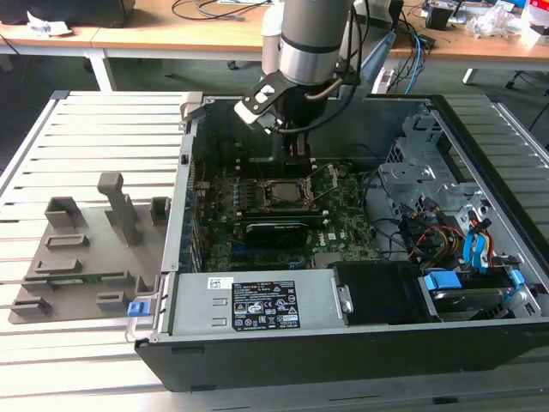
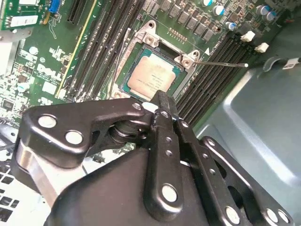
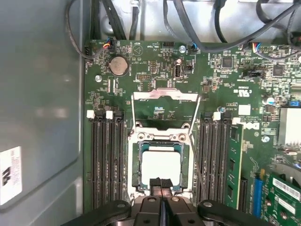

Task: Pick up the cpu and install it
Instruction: 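Place the cpu into insertion slot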

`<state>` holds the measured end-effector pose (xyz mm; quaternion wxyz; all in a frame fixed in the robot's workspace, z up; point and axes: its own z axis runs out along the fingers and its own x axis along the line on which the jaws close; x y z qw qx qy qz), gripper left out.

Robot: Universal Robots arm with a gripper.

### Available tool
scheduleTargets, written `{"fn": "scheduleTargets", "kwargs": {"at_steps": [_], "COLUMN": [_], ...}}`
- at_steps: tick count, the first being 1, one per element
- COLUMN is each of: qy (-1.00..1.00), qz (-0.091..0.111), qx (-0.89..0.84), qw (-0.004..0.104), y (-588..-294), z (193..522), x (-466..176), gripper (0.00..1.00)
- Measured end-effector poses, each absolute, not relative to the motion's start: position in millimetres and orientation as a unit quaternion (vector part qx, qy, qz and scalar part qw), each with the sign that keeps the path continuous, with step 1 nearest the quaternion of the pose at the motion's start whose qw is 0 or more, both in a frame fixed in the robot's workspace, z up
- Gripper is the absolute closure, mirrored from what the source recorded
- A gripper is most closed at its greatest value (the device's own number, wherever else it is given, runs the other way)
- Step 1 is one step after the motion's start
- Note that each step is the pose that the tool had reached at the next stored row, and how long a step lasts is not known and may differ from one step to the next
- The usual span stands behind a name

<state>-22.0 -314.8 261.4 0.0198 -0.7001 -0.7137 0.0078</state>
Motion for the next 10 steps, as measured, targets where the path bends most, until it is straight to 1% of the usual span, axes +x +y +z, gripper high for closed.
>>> {"fn": "scheduleTargets", "kwargs": {"at_steps": [3,10], "qy": [-0.714,-0.714], "qz": [0.008,0.007], "qx": [-0.700,-0.700], "qw": [0.020,0.021], "y": [-314.8,-314.8], "z": [278.0,298.1], "x": [-22.0,-22.0], "gripper": [0.89,0.89]}}
